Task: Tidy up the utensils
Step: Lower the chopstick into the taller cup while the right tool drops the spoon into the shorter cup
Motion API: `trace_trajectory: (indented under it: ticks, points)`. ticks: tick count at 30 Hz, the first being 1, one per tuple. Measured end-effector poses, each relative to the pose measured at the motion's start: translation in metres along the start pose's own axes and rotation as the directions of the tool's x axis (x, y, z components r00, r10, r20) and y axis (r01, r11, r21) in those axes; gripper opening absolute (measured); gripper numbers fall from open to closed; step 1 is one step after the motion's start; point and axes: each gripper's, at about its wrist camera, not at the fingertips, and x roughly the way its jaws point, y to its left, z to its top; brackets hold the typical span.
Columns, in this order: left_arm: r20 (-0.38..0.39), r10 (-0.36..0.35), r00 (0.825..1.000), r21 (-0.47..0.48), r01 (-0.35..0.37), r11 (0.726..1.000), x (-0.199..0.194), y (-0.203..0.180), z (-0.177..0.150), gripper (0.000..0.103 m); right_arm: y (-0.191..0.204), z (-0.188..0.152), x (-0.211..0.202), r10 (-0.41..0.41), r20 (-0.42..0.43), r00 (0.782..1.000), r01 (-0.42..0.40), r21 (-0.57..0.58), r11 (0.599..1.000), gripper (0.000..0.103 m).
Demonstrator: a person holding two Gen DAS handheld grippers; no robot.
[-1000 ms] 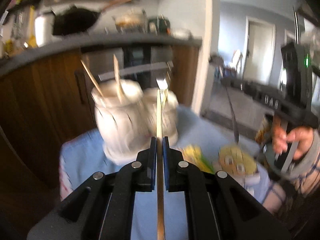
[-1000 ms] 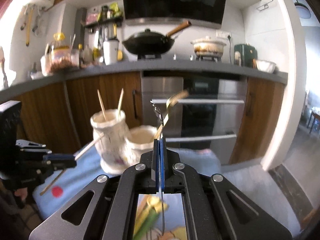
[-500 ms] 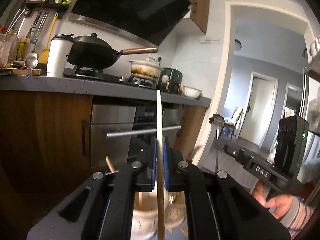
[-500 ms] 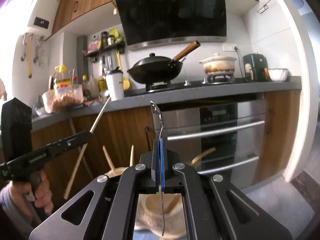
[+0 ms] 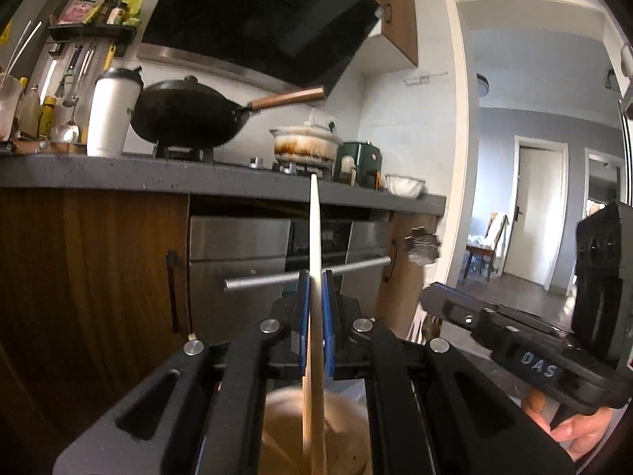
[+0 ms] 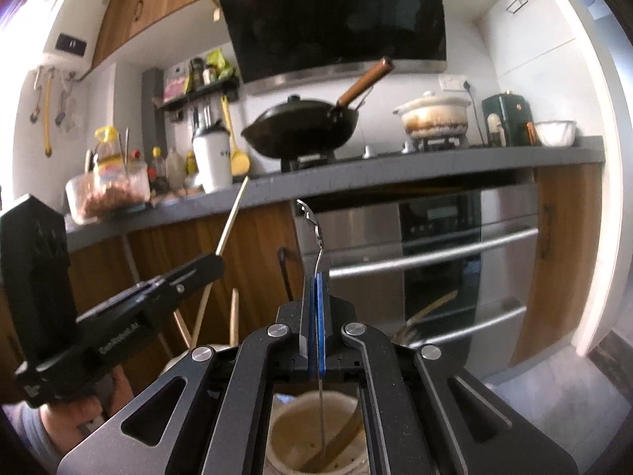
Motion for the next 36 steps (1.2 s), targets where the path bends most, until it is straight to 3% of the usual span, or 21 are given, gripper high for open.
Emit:
trace_trajectory:
  ticks: [13, 22, 36]
  points:
    - [-0.137, 0.003, 0.991, 0.025, 0.001, 1.0, -0.013, 0.002, -0.035, 0.006, -0.001, -0.04, 0.015, 0.012, -0.13, 0.991, -0.012, 0.0, 1.0, 0.002]
    - [-0.167, 0.025, 0.986, 0.047, -0.017, 0.999, -0.017, 0.001, -0.039, 0.006, 0.002, -0.044, 0.018, -0.003, -0.161, 0.987, 0.002, -0.009, 1.0, 0.002]
    - [-0.176, 0.051, 0.983, 0.075, -0.039, 0.996, -0.041, -0.002, -0.035, 0.007, -0.003, -0.04, -0.028, -0.022, -0.118, 0.993, 0.025, 0.022, 0.999, 0.033]
